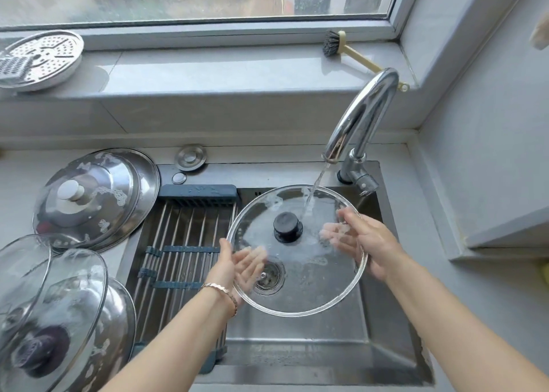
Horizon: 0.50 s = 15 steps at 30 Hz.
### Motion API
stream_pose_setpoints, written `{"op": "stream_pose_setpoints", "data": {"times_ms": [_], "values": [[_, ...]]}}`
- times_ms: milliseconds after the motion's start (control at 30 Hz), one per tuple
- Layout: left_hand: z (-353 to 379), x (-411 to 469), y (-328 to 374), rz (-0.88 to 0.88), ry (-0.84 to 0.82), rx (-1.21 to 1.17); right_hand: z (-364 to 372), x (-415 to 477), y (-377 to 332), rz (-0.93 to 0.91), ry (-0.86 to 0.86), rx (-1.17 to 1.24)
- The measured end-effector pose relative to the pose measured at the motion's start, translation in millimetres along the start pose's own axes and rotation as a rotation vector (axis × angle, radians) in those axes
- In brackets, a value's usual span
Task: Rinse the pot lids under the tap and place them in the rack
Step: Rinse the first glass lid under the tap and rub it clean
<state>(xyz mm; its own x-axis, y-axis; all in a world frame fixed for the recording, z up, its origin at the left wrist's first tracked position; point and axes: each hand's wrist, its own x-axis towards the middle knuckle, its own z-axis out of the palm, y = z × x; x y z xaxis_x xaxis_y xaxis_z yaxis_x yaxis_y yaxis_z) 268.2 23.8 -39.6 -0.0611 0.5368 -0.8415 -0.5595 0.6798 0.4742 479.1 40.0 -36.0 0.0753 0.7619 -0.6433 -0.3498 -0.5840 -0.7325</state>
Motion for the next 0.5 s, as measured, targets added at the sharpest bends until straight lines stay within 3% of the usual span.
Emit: {"op": "stream_pose_setpoints", "data": {"times_ms": [167, 300, 400, 500], "values": [[13, 13, -17, -0.134, 0.009, 0.387, -2, -14, -15, -0.207, 0.027, -0.179], [41, -6, -14, 0.108, -0.096, 0.701, 7, -31, -26, -0.369, 0.062, -0.395], [64, -40, -3, 0.024, -0.273, 0.589, 19, -45, -20, -0.565, 0.033, -0.843], [68, -45, 13, -0.118, -0.242, 0.473, 32, -55, 6, -0.882, 0.045, -1.37]]}}
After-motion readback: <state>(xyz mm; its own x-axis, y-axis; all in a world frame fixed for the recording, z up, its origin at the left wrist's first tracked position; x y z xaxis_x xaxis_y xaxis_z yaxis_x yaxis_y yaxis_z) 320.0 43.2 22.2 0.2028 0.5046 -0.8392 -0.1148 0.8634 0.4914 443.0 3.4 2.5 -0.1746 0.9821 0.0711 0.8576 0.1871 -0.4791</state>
